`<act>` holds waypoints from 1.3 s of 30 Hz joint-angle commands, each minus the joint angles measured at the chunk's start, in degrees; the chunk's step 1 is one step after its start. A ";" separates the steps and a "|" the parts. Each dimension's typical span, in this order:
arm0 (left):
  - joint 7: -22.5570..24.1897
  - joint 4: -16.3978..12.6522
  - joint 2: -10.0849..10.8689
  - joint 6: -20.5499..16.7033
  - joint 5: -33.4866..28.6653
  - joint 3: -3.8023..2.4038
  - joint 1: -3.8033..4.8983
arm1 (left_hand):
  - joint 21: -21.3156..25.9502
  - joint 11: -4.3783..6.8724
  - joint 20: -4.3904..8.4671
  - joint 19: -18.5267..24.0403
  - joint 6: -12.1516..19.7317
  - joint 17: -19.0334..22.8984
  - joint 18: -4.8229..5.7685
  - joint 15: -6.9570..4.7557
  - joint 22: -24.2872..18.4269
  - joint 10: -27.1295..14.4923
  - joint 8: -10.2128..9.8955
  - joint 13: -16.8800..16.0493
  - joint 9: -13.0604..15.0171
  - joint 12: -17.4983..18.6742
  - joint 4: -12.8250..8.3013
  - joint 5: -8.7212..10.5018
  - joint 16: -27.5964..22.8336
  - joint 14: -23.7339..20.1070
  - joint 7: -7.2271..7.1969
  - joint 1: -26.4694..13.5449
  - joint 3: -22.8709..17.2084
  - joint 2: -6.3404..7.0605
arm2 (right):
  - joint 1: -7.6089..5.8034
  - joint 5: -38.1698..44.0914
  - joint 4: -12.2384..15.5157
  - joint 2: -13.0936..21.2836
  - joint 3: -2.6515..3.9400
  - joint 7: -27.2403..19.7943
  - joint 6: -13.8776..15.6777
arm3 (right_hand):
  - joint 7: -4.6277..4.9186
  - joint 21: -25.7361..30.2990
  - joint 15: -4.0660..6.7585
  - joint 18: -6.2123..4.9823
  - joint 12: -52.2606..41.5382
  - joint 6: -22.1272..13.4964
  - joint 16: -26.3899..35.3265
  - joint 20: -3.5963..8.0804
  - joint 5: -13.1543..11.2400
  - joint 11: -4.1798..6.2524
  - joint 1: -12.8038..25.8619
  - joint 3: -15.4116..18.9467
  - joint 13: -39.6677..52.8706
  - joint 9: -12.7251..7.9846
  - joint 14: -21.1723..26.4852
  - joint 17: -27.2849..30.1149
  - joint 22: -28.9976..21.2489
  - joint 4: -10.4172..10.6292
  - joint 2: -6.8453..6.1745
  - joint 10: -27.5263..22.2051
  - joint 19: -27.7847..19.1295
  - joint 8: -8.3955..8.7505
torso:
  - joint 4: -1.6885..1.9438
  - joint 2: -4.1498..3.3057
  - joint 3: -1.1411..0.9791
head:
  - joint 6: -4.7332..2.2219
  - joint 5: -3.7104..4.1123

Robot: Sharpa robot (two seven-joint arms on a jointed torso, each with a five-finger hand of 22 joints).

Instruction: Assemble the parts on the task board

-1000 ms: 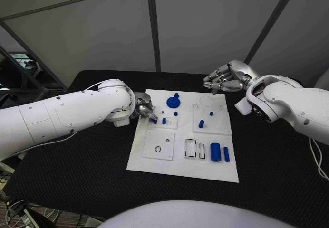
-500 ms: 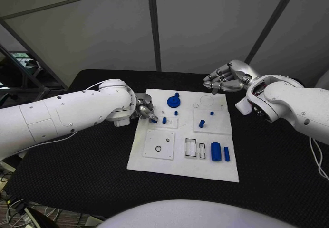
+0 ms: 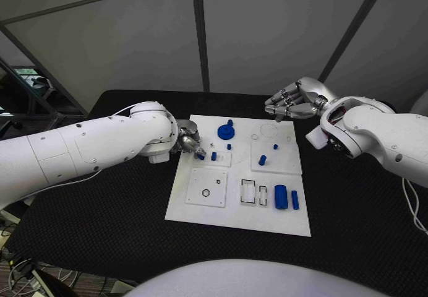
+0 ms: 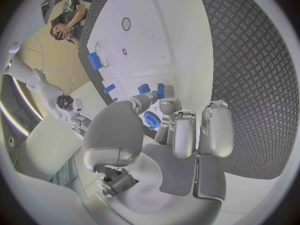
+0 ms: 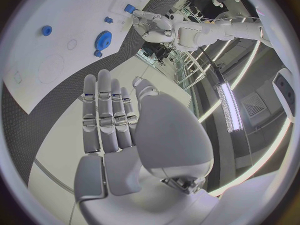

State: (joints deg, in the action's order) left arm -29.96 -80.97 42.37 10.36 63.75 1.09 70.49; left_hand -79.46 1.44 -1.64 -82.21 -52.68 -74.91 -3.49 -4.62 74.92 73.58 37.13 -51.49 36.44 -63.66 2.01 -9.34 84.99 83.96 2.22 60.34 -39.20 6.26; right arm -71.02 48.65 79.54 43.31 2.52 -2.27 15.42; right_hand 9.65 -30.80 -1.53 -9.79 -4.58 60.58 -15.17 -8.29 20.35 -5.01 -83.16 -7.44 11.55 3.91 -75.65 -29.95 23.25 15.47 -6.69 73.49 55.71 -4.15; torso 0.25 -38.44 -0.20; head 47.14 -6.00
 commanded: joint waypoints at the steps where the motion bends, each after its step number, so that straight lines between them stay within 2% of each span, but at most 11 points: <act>1: -0.37 0.21 -0.36 1.93 0.32 0.16 -0.16 | -0.32 0.59 0.11 -0.51 -0.55 -8.69 0.26 -0.36 3.24 0.96 0.32 -0.47 -0.34 -0.48 -3.99 -0.20 0.20 4.30 -0.33 -1.14 -2.96 0.15 | -0.09 -0.11 0.03 -0.05 0.03 -0.14 -0.34 | -0.03 0.28 -0.33 -0.62 0.36 -0.48 0.29 -0.20 0.29 -0.26 0.57 0.05 -0.05 0.04 0.02 0.02 -0.05 0.20 0.07 -0.05 0.40 0.13 | -0.01 0.02 -0.01 | 0.07 0.02; 9: -0.38 0.97 -0.88 2.55 0.32 0.17 -0.15 | -0.64 0.93 0.44 -0.91 -2.03 -8.74 0.42 -0.72 3.83 1.62 -0.10 -1.78 -1.41 -1.42 -2.04 -0.17 0.23 4.32 -0.75 -3.93 1.78 -0.13 | -0.08 -0.11 -0.06 -0.06 0.03 -0.15 -0.34 | 0.00 0.35 -0.36 -0.62 0.36 -0.51 0.32 -0.21 0.24 -0.29 0.79 0.11 -0.06 0.04 0.02 0.02 -0.09 0.37 0.07 -0.06 0.42 0.14 | -0.03 0.03 0.00 | 0.16 0.09; 30: -0.33 1.96 -1.69 2.55 0.33 0.16 -0.14 | -1.46 1.17 0.67 -1.65 -3.80 -8.82 0.69 -0.93 4.98 2.85 -0.63 -3.77 -2.64 -2.77 0.38 -0.16 0.28 4.36 -1.06 -6.16 6.45 -1.07 | -0.07 -0.11 -0.30 -0.20 0.02 -0.04 -0.63 | 0.00 0.38 -0.37 -0.62 0.36 -0.53 0.33 -0.22 0.20 -0.30 0.87 0.13 -0.06 0.04 0.02 0.02 -0.10 0.43 0.09 -0.06 0.43 0.14 | 0.01 0.05 0.00 | 0.39 0.37; 37: -0.29 2.21 -1.81 1.94 0.33 0.16 -0.14 | -1.52 1.15 0.69 -1.75 -4.30 -8.81 0.73 -0.93 5.16 3.02 -0.93 -4.05 -3.20 -2.87 2.16 -0.15 0.26 4.36 -1.03 -7.97 8.68 -1.40 | -0.06 -0.11 -0.42 -0.29 0.01 -0.05 -0.66 | 0.00 0.43 -0.37 -0.62 0.35 -0.54 0.35 -0.23 0.16 -0.30 0.96 0.14 -0.06 0.04 0.01 0.01 -0.13 0.50 0.11 -0.05 0.46 0.13 | -0.01 0.06 0.00 | 0.28 0.41; 39: -0.27 2.23 -1.79 1.73 0.33 0.16 -0.14 | -1.54 1.10 0.68 -1.77 -4.49 -8.81 0.74 -0.89 5.22 3.06 -0.98 -4.12 -3.36 -2.90 2.94 -0.07 0.26 4.36 -0.97 -8.92 10.02 -1.09 | -0.06 -0.11 -0.44 -0.29 0.01 -0.06 -0.65 | 0.00 0.43 -0.37 -0.62 0.35 -0.54 0.35 -0.23 0.16 -0.30 0.96 0.14 -0.06 0.04 0.01 0.01 -0.13 0.50 0.11 -0.05 0.46 0.13 | -0.03 0.06 0.00 | 0.25 0.42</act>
State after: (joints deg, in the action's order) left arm -30.13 -78.75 40.64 11.95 63.92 1.22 70.35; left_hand -80.68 2.66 -1.04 -83.64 -56.74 -74.91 -3.49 -5.32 74.91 76.20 36.35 -55.58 33.11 -66.29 4.81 -9.66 84.99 84.05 1.20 51.77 -29.48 5.22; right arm -70.99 48.65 79.10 43.08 2.51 -2.17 15.14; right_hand 9.65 -30.57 -1.53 -9.80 -4.58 60.58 -15.17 -8.49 20.35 -5.01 -82.69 -7.29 11.57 3.91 -75.65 -29.95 23.21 15.61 -6.69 73.49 55.91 -4.15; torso 0.22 -38.38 -0.20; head 47.40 -5.59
